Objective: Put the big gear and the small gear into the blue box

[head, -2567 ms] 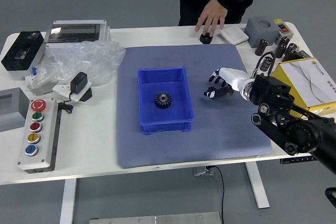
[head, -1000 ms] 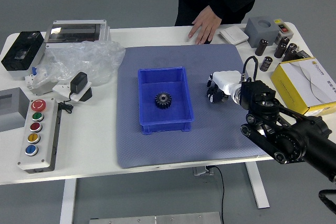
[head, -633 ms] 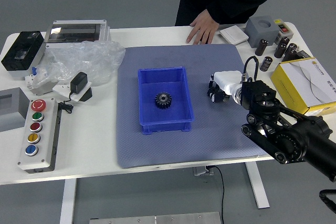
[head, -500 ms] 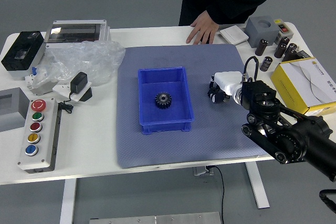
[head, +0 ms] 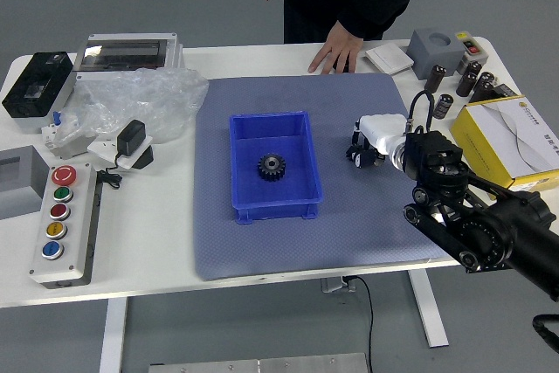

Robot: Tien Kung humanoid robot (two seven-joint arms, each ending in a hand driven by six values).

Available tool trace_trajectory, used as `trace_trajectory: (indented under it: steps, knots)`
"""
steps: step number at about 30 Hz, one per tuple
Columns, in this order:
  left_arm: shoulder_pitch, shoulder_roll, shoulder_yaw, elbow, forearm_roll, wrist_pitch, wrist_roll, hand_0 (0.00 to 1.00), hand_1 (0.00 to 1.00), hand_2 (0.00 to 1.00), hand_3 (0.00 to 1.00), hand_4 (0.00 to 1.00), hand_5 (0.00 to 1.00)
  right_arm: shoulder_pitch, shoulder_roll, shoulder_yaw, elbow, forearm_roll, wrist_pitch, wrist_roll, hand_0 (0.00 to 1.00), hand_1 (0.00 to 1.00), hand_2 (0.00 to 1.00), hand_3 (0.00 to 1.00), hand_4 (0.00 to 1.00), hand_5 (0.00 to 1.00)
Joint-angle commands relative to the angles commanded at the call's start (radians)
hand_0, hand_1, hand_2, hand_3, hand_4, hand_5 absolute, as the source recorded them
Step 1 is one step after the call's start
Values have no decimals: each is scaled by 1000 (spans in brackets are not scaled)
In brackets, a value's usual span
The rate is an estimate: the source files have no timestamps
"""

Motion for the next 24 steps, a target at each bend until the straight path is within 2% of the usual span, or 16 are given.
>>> trace_trajectory:
  steps: [12, 16, 17, 22, 23, 24]
  knots:
    - [0, 0, -2, 0, 1, 0, 0, 795, 819, 809, 839, 662, 258, -3, -4, 14, 14, 4, -1, -1, 402, 447, 466, 589, 502, 223]
    - [1, 0, -2, 0, 1, 0, 0, 795, 819, 809, 839, 662, 258, -3, -7, 29, 21, 7, 18, -4, 402, 447, 466, 589, 502, 223]
    - [1, 0, -2, 0, 1, 0, 0, 795, 819, 809, 839, 662, 258, -3, -8, 34, 22, 9, 26, -6, 448, 527, 613, 741, 701, 393]
    - [0, 0, -3, 0, 2, 0, 0, 795, 819, 809, 839, 662, 258, -3, -7, 46, 27, 15, 57, -20, 448, 527, 613, 741, 701, 393]
    - [0, 0, -3, 0, 2, 0, 0, 795, 819, 809, 839, 663, 258, -2, -7, 47, 28, 16, 62, -23, 488, 558, 659, 837, 733, 419]
    - [0, 0, -3, 0, 2, 0, 0, 795, 819, 809, 839, 663, 258, -2, -6, 48, 28, 18, 66, -25, 488, 558, 659, 837, 733, 419]
